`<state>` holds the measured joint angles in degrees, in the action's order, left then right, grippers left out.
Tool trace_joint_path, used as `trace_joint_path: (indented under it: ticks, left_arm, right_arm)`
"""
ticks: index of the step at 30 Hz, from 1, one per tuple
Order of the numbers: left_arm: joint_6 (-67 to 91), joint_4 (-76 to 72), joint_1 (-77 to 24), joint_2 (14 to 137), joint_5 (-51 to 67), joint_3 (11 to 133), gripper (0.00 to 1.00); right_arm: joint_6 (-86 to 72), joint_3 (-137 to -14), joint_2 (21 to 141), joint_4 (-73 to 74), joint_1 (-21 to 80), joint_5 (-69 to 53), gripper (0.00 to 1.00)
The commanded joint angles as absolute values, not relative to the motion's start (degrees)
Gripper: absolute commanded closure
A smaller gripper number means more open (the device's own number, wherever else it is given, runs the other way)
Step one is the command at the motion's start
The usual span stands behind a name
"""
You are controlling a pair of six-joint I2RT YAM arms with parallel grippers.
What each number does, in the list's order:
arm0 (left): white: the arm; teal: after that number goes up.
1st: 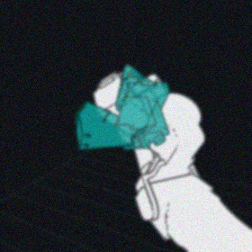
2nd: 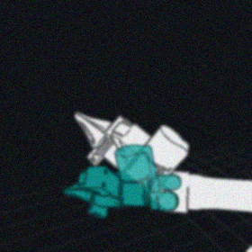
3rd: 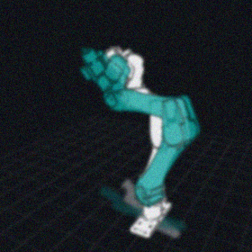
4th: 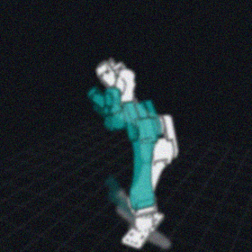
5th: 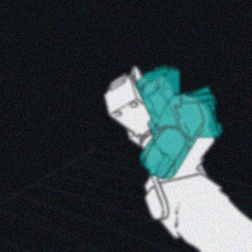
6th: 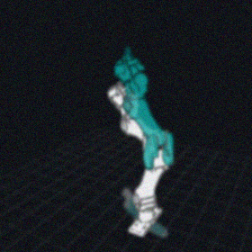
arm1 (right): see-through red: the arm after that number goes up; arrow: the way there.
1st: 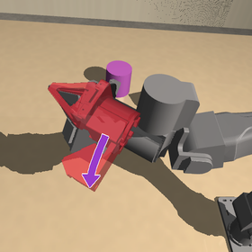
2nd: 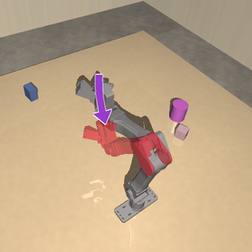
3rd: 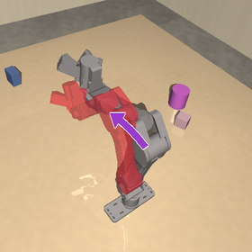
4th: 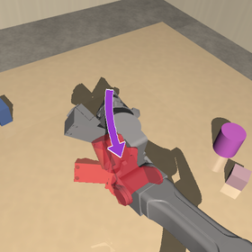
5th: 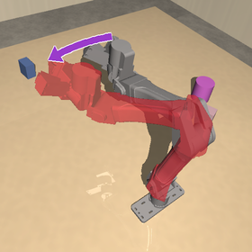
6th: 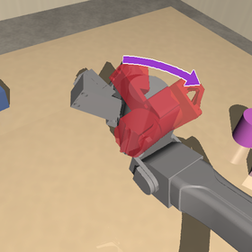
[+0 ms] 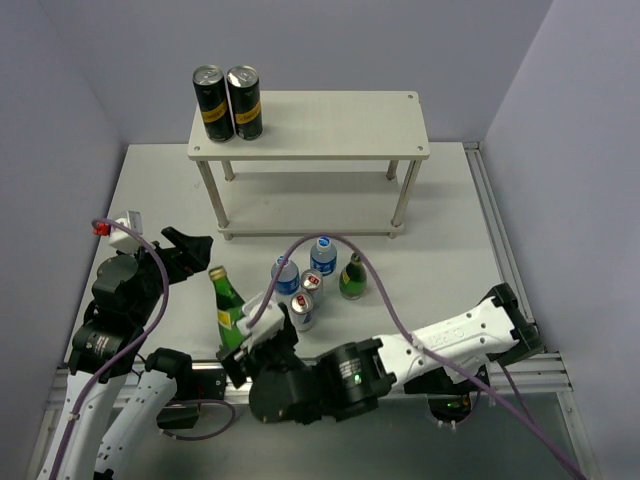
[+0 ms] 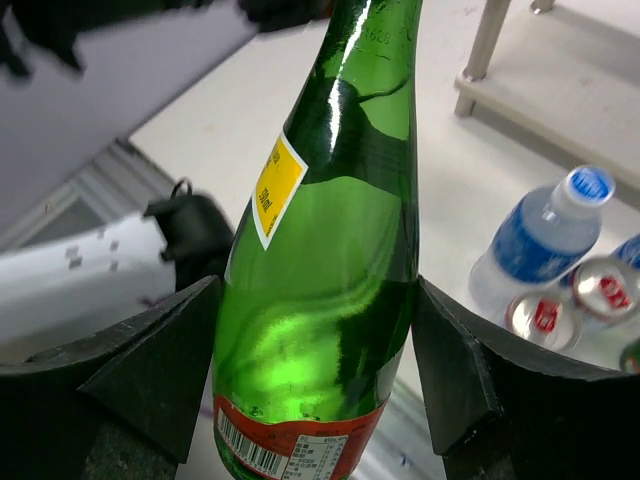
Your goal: Place and organize the beverage onto the shelf
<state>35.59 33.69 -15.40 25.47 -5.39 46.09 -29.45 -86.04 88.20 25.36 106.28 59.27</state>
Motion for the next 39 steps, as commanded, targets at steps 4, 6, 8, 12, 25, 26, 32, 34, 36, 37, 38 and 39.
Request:
trace_joint_path:
  ticks: [4,6,8,12,25,26,32,34,36,37,38,39]
  left_arm:
    - [34.6,31.7,-15.0,24.6,-4.8,46.1,0.03]
    - [34.5,31.6,-14.9,24.9,-4.7,46.1,0.03]
    - [34.4,31.5,-14.7,25.0,-4.2,46.0,0.03]
    - [34.0,31.1,-13.8,25.2,-3.1,45.9,0.03]
    - [33.6,30.6,-11.7,25.6,-1.4,45.6,0.03]
    - [33.6,30.7,-11.7,25.6,-1.3,45.6,0.03]
    - [33.6,30.6,-11.7,25.7,-1.1,45.6,0.03]
    - [33.6,30.5,-11.7,25.5,-1.1,45.6,0.03]
    - [33.6,30.6,-11.7,25.2,-1.2,45.6,0.03]
    - [33.6,30.6,-11.7,25.2,-1.2,45.6,0.03]
    - [33.6,30.5,-11.7,25.1,-1.2,45.6,0.03]
    - [33.6,30.6,-11.7,25.0,-1.3,45.6,0.03]
  right_arm:
    - [-18.3,-85.0,75.6,10.1,93.5,54.2,1.00]
    - [-14.9,-83.9,72.9,7.6,89.2,54.2,1.00]
    - [-11.8,-84.5,71.9,6.2,87.1,54.1,1.00]
    - [-8.7,-86.0,71.2,5.5,82.6,53.7,1.00]
    - [18.0,-82.7,73.0,-25.1,73.0,56.6,1.00]
    - [20.5,-82.6,73.3,-26.4,72.3,56.2,1.00]
    - [24.2,-82.2,76.0,-33.8,64.3,52.0,1.00]
    - [26.5,-82.0,77.3,-37.3,61.4,50.7,1.00]
    - [29.2,-81.6,79.4,-41.6,58.7,49.1,1.00]
    - [29.8,-81.6,80.1,-42.4,57.9,48.2,1.00]
    - [30.5,-81.6,81.5,-43.5,57.0,47.5,1.00]
    - [31.5,-81.2,82.3,-45.2,56.2,46.4,1.00]
